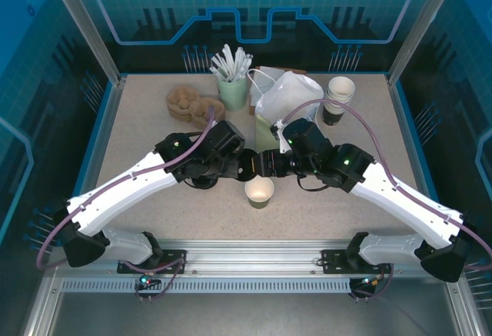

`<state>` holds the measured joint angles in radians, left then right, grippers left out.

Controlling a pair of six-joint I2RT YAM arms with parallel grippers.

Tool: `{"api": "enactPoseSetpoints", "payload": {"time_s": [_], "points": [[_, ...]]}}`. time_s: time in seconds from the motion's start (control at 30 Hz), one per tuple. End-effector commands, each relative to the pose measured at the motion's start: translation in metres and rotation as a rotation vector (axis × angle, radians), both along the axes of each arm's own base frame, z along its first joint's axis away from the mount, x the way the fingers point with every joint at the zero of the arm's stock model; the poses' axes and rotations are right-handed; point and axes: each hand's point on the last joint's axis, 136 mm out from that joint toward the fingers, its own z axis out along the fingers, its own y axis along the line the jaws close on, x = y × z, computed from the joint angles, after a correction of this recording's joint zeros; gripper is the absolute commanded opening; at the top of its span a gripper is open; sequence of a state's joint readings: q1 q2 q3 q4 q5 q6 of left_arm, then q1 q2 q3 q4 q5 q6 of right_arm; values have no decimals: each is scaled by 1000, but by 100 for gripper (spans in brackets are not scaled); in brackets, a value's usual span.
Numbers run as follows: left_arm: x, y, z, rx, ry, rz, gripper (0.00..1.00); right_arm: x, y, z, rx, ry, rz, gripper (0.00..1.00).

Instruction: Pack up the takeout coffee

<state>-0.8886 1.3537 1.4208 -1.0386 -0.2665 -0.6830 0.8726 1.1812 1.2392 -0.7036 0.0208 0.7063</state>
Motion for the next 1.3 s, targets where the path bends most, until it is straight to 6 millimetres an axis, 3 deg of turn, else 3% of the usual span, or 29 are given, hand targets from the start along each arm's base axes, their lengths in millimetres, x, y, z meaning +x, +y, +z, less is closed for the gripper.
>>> {"api": "enactPoseSetpoints", "payload": {"time_s": [0.0, 0.33, 0.5, 0.63, 0.83, 0.9, 0.97, 1.27], "points": [[0, -4, 10, -5, -13, 12, 14, -3, -2, 1, -30, -10, 7, 56], [-3, -14, 11, 6, -16, -16, 13, -1, -5, -7, -60, -3, -7, 53], [-5, -18, 14, 8, -16, -25, 13, -1, -3, -7, -41, 0, -7, 40], [-6, -22, 17, 9, -20, -37, 13, -1, -3, -8, -39, 2, -7, 36], [-6, -25, 19, 1, -21, -43, 14, 1, -7, -10, -52, 8, -19, 11], [-7, -27, 22, -14, -25, -54, 17, 2, -11, -11, -58, 12, -31, 4], [-8, -33, 31, -61, -38, -73, 31, 3, -16, -12, -51, 31, -43, 0], [-15, -55, 93, -312, -240, -252, 50, -5, -47, -17, -48, 171, -75, 0]]}}
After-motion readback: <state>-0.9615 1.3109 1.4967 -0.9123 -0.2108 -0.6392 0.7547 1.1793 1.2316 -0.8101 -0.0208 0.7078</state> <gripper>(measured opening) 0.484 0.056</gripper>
